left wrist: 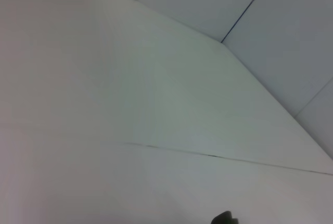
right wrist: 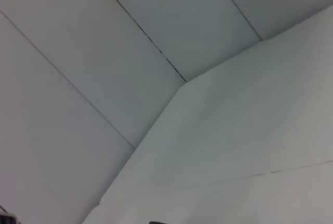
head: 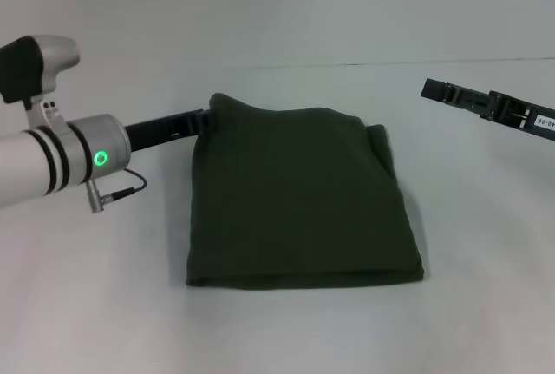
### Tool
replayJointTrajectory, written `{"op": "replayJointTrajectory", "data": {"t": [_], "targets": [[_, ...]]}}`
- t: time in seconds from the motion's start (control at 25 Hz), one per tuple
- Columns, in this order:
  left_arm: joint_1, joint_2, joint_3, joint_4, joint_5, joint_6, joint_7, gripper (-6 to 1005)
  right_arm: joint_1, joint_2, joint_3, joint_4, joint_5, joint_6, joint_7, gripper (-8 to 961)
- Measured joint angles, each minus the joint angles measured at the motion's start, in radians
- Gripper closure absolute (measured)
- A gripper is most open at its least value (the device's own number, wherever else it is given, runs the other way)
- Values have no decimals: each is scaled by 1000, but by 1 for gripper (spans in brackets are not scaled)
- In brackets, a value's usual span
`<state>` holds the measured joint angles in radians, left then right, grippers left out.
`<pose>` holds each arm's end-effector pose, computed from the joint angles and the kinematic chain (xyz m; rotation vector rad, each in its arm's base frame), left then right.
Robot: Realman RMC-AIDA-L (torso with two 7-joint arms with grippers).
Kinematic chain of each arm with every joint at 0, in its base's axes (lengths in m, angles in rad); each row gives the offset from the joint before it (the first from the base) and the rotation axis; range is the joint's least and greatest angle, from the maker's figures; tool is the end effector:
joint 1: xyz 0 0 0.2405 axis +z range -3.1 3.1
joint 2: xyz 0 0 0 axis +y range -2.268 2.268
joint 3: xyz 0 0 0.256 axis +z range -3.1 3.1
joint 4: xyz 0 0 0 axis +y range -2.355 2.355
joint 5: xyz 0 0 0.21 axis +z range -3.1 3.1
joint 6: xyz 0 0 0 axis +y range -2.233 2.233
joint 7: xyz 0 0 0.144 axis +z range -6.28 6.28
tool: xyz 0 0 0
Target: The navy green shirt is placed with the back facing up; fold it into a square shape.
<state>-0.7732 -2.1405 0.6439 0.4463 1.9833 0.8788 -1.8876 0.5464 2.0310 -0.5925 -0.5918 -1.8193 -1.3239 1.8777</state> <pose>-0.2397 0.4231 -0.0454 -2.1347 -1.3498 -0.6702 0.2821 0.3737 0.0407 -2.1648 1.3265 0.9793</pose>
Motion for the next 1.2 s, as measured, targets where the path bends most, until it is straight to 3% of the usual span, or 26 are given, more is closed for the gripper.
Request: {"op": "replayJointTrajectory", "data": {"t": [0.36,0.68,1.04,1.2], "targets": [[-30,15,11,1,0,-18,-15,905,0,2,0,-1,0,1,-3,54],[-21,13,8,6,-6,-35,-18,874,2,3,1,5,0,10,-19,53],[56,1,-25,98,-31,-25,-19,839,1,3,3,7,1,34,-36,49],[165,-26,-32,260,-101,150,-8,628,-9,-4,15,4,28,-9,-72,48]]}}
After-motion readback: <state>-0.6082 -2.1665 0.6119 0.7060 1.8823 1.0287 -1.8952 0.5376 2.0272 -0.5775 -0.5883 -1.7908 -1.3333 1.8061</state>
